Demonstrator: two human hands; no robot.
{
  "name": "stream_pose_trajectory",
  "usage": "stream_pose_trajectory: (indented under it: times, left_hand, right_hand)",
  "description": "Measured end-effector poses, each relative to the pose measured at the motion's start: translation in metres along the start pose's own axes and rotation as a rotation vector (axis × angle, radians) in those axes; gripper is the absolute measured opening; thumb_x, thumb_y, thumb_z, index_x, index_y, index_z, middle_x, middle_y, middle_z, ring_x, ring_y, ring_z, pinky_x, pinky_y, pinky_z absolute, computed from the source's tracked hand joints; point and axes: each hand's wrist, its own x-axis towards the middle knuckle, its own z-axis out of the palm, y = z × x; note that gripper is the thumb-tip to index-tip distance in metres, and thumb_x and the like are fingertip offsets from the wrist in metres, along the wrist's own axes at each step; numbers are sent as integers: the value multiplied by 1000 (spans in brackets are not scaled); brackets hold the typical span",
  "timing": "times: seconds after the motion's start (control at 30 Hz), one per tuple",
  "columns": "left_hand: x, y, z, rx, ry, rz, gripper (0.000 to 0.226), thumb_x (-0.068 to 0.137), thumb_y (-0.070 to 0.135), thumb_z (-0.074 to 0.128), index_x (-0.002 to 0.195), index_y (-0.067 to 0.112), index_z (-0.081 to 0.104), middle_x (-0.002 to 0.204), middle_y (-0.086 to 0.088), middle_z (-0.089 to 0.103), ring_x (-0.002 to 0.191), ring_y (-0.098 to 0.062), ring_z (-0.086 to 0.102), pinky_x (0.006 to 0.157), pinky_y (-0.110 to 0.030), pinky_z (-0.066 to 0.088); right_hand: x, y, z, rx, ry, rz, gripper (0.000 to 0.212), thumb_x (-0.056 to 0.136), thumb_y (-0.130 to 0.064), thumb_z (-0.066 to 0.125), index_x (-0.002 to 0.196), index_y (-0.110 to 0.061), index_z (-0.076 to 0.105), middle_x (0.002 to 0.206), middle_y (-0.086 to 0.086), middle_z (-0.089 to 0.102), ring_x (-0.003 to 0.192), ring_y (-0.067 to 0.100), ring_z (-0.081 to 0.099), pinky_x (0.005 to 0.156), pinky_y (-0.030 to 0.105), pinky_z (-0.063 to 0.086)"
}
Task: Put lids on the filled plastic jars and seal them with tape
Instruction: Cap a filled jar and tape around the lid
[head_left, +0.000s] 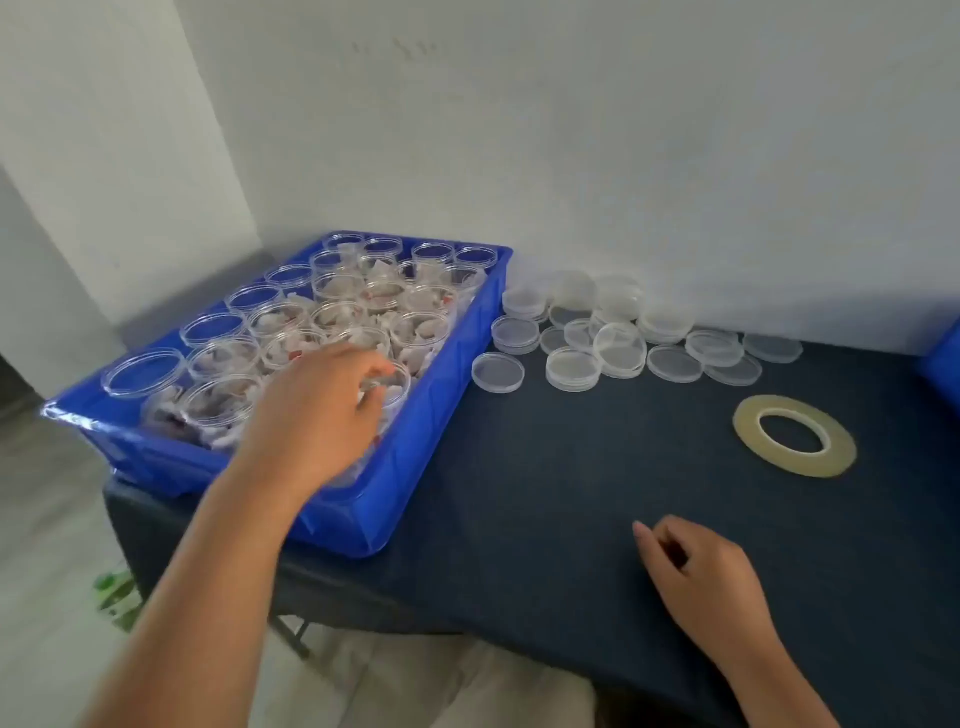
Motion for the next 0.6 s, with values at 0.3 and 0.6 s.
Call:
stream_pose_trajectory:
  times: [0.3, 0.6]
  left_hand:
    - [37, -12, 31, 291, -440, -144, 33, 98, 27, 61, 69, 39, 52, 73, 11, 65, 71, -9, 62, 61, -30, 46]
    - [38, -22, -12, 151, -32, 73, 21, 99, 42, 59, 78, 39, 58, 73, 17, 66, 70, -12, 63, 68, -46, 57]
  right_hand:
    - [-3, -2, -5, 52, -34, 35, 46, 99, -37, 68, 62, -19, 49, 55, 0, 52, 59, 20, 55, 52, 27, 41]
    - [-2, -1, -4, 68, -40, 61, 48, 101, -43, 63, 64, -21, 44, 62, 1, 52, 61, 20, 53, 52, 24, 37]
